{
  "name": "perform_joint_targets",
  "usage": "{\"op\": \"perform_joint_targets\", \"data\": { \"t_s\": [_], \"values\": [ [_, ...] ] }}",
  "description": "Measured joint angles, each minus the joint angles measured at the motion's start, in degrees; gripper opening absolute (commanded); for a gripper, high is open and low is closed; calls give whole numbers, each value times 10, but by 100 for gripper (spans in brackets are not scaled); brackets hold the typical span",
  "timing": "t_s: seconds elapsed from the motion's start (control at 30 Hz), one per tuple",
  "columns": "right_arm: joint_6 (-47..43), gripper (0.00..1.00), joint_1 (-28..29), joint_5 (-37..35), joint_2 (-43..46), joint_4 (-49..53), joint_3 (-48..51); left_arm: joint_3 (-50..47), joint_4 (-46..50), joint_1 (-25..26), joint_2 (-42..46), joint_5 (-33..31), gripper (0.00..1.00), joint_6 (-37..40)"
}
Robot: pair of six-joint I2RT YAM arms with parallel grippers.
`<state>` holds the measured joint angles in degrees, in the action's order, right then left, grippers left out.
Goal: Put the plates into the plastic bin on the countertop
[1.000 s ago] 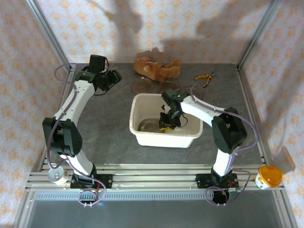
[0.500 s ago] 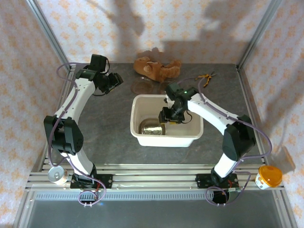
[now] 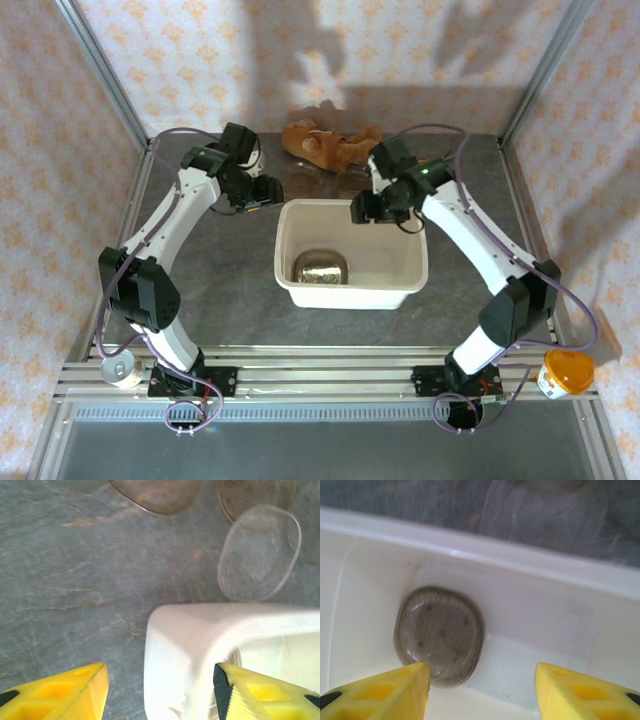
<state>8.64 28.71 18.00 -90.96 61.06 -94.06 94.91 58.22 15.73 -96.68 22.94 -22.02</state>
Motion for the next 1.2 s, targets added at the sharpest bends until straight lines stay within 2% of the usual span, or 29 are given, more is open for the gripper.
{"op": "perform_joint_targets", "data": {
  "t_s": [0.23, 0.6, 0.97, 1.2],
  "values": [
    [-37, 59, -37, -9, 7, -4, -25, -28, 15, 28, 47, 13, 60, 27],
    [-51, 59, -99, -11, 14, -32, 21, -27, 43, 78, 10, -10, 58, 41],
    [-24, 59, -186, 0, 77, -72, 106, 27, 78, 79, -33, -59, 43, 41],
    [-9, 59, -232, 22, 64, -97, 129, 43, 121, 83, -40, -107, 35, 41]
  ]
}}
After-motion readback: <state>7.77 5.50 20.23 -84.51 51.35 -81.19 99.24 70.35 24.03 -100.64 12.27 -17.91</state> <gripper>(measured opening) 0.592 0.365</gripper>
